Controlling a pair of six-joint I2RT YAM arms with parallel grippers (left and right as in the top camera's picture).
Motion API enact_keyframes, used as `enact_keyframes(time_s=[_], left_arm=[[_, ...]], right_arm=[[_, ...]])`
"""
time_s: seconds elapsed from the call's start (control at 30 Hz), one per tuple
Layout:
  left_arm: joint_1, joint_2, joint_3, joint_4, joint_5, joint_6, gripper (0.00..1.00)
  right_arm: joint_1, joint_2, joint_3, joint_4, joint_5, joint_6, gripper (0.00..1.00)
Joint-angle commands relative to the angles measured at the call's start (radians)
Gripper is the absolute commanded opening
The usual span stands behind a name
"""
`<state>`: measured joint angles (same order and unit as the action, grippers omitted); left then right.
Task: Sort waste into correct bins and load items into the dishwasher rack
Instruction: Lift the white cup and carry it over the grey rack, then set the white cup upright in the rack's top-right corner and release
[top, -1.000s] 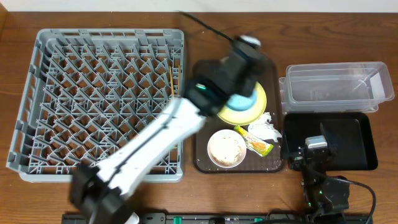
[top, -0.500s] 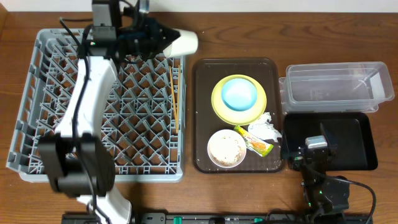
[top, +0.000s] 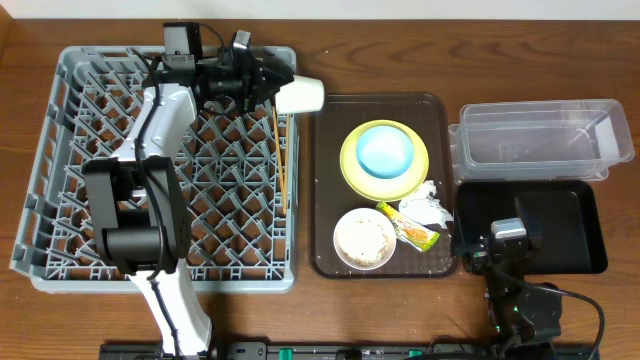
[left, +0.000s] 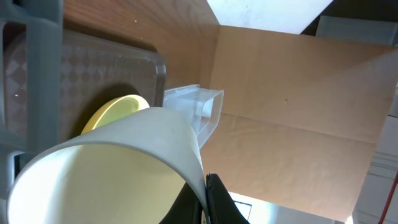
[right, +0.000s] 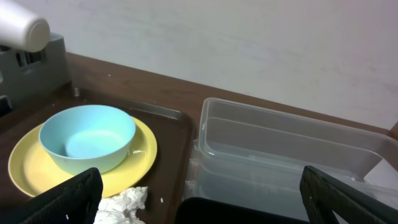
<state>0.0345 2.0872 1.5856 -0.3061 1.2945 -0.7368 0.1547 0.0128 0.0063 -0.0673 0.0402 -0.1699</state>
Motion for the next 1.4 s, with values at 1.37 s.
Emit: enact_keyframes(time_s=[1.37], left_arm=[[0.070, 0.083, 0.000, 0.058, -0.174, 0.053, 0.21]], right_arm=[[0.000, -0.002, -0.001, -0.004, 0.000, -0.003, 0.99]])
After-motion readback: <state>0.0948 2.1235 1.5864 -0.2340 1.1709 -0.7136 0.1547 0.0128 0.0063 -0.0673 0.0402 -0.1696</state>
